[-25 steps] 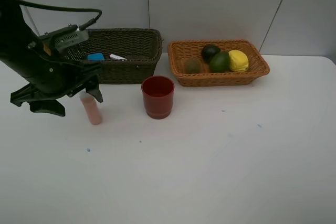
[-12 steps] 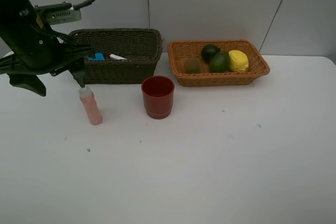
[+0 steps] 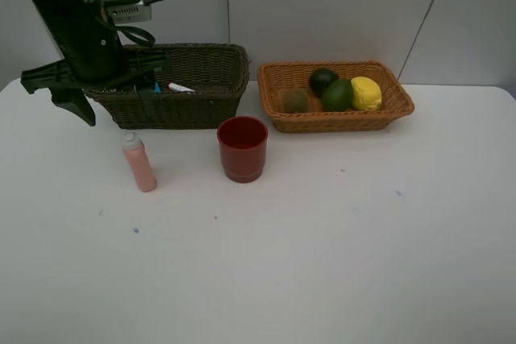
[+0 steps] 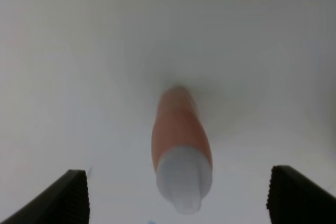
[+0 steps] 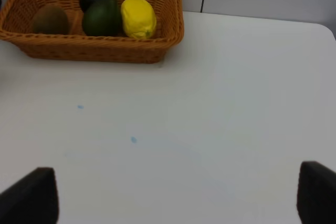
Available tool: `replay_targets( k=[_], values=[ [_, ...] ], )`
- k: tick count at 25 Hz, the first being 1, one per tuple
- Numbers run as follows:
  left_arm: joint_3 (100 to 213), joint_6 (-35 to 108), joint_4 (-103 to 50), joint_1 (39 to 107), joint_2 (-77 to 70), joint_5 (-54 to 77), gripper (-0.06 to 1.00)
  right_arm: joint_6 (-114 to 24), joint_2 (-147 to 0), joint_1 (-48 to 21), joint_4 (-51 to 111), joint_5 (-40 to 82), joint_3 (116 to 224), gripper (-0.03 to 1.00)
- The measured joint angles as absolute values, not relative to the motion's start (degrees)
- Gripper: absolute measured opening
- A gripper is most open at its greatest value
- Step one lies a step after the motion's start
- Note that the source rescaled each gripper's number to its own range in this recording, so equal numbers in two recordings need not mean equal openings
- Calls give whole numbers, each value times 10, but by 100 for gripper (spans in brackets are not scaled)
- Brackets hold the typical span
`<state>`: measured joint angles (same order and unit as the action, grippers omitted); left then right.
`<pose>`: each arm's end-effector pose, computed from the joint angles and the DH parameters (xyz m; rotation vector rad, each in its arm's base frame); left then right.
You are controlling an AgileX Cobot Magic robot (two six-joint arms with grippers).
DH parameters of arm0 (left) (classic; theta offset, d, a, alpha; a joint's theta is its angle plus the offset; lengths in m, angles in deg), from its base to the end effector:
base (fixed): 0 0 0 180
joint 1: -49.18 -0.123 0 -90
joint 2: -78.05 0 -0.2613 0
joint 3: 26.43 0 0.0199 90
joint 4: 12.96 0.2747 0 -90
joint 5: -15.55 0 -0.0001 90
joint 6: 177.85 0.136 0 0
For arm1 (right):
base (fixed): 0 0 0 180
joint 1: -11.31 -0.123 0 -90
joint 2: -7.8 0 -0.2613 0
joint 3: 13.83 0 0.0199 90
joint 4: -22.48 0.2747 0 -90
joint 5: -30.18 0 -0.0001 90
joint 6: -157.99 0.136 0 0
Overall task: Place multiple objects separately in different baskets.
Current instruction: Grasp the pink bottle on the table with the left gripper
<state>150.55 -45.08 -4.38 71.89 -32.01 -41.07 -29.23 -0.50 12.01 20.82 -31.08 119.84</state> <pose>0.3523 -0.1291 0.1464 -0.5179 2.8726 0.0079 0.0761 -0.0044 0.2765 -0.1131 2.0213 -0.1220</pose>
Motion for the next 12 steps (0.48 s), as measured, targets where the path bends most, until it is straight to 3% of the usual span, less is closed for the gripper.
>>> replay_targets(
  k=[12],
  values=[
    [1508, -451, -44, 719, -323, -410, 88, -292, -5, 120, 208, -311, 1198, 100]
  ],
)
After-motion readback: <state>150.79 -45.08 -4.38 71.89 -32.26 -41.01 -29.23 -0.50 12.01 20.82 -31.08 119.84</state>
